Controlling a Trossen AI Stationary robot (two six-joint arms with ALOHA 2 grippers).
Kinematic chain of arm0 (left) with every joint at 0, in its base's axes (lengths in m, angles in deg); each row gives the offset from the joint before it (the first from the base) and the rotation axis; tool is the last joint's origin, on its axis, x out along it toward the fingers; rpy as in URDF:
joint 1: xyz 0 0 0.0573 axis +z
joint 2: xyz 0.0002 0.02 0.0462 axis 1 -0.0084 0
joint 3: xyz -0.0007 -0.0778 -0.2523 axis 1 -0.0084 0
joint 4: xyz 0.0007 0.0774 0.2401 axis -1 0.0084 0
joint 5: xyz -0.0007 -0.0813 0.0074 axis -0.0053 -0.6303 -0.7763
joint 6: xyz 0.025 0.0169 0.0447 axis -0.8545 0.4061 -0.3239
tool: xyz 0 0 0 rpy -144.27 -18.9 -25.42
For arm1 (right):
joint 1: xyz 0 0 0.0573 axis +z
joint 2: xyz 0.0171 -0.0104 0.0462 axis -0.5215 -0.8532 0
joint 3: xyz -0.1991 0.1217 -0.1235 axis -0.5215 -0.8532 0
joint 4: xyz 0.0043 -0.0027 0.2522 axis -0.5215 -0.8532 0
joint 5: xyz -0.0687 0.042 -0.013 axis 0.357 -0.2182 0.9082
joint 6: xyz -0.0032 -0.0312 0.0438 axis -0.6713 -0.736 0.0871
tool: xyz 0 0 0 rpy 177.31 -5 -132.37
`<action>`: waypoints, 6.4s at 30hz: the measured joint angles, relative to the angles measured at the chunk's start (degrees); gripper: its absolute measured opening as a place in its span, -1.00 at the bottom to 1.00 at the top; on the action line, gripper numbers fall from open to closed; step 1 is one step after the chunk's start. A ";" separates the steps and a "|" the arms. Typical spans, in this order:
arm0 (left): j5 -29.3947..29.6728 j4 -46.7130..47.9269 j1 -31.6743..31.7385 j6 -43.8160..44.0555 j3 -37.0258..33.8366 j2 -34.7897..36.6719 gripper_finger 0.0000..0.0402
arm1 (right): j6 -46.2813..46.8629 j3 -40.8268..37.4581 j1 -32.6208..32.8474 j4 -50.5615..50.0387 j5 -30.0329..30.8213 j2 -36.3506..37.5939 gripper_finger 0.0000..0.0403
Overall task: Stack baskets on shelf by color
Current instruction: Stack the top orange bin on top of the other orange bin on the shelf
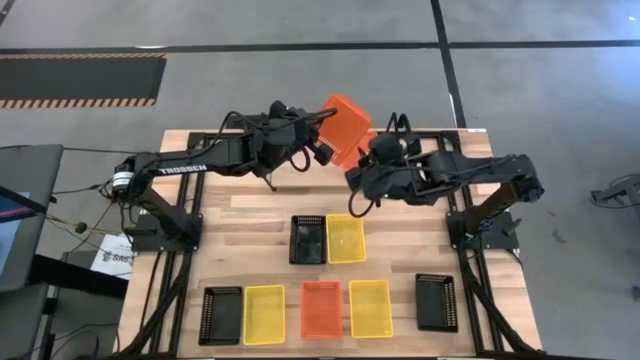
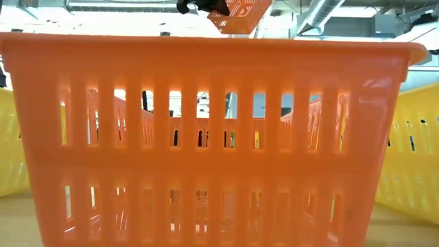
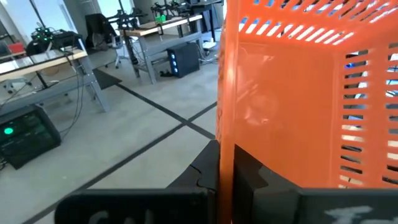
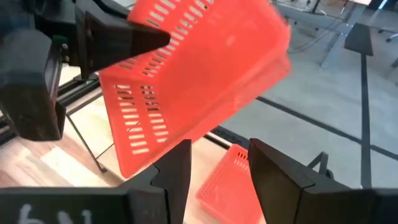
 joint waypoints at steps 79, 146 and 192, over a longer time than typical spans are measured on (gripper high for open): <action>-1.23 -1.71 -0.51 -3.62 1.63 -0.57 -0.67 | -13.99 0.05 -5.85 6.51 -1.70 0.98 -0.97; 13.18 78.44 -25.88 64.41 1.70 10.95 -0.08 | -16.86 -26.38 -53.09 25.30 -69.59 0.97 -0.99; 14.28 75.82 -25.86 64.15 1.70 10.97 -0.08 | -20.45 -26.62 -54.17 17.03 -70.49 0.86 -0.81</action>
